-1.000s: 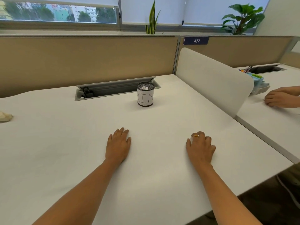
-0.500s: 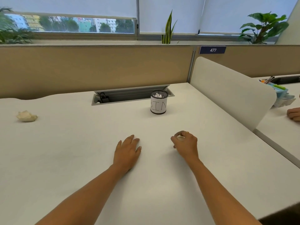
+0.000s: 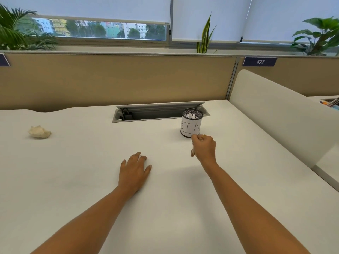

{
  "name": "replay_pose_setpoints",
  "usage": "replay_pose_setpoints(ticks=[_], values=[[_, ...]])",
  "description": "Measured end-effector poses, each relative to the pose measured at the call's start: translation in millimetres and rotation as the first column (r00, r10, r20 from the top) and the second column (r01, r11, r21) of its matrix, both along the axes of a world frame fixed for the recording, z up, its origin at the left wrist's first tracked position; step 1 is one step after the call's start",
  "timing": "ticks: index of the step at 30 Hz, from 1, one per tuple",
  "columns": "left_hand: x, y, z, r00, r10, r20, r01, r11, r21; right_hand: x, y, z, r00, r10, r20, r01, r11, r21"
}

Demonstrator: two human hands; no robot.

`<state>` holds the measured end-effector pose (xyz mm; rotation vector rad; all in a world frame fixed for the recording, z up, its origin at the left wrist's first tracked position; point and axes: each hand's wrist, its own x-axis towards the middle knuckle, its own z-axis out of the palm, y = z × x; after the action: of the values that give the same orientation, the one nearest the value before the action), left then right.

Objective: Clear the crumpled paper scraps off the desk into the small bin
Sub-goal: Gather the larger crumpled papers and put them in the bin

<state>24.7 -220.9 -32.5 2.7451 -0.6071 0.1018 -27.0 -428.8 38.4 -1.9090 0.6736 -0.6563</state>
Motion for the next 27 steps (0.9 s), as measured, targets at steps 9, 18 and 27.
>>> replay_pose_setpoints(ticks=[9,18,27], values=[[36.4,-1.3,-1.5,0.998,0.064,-0.021,-0.065,0.997,-0.037,53.0,-19.1,24.1,0.995,-0.061,0.081,0.065,0.997,-0.047],[64.2,1.2,-3.7,0.995,0.103,-0.006,-0.104,0.992,-0.069,112.2,-46.7,47.2,0.993,0.035,0.115,-0.016,0.988,-0.156],[63.8,1.4,-8.2,0.994,0.112,0.007,-0.11,0.987,-0.12,128.2,-73.2,31.1,0.98,0.001,-0.2,-0.093,0.887,-0.452]])
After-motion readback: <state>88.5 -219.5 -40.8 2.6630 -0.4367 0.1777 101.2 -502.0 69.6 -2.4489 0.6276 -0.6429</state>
